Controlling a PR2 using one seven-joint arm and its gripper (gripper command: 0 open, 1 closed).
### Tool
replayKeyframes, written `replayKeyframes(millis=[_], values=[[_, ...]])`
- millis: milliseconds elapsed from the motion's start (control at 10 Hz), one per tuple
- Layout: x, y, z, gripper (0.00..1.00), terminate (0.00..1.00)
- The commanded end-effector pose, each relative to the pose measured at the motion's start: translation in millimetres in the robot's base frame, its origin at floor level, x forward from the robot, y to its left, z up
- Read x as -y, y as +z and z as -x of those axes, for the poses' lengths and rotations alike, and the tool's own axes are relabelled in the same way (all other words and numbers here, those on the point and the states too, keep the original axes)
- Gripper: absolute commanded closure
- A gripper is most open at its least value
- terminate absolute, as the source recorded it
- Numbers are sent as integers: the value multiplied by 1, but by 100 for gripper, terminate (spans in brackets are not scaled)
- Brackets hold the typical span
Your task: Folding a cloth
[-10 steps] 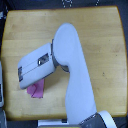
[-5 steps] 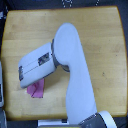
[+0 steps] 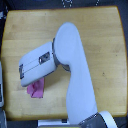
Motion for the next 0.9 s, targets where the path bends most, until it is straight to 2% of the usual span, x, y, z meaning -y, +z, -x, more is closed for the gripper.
replayKeyframes(millis=[0, 200, 300, 400, 600, 800], values=[[-1, 11, -4, 0, 0], [-4, 31, -7, 0, 0], [-6, 56, -19, 0, 0], [-5, 62, -24, 0, 0], [-1, 112, -57, 0, 0], [2, 134, -77, 0, 0]])
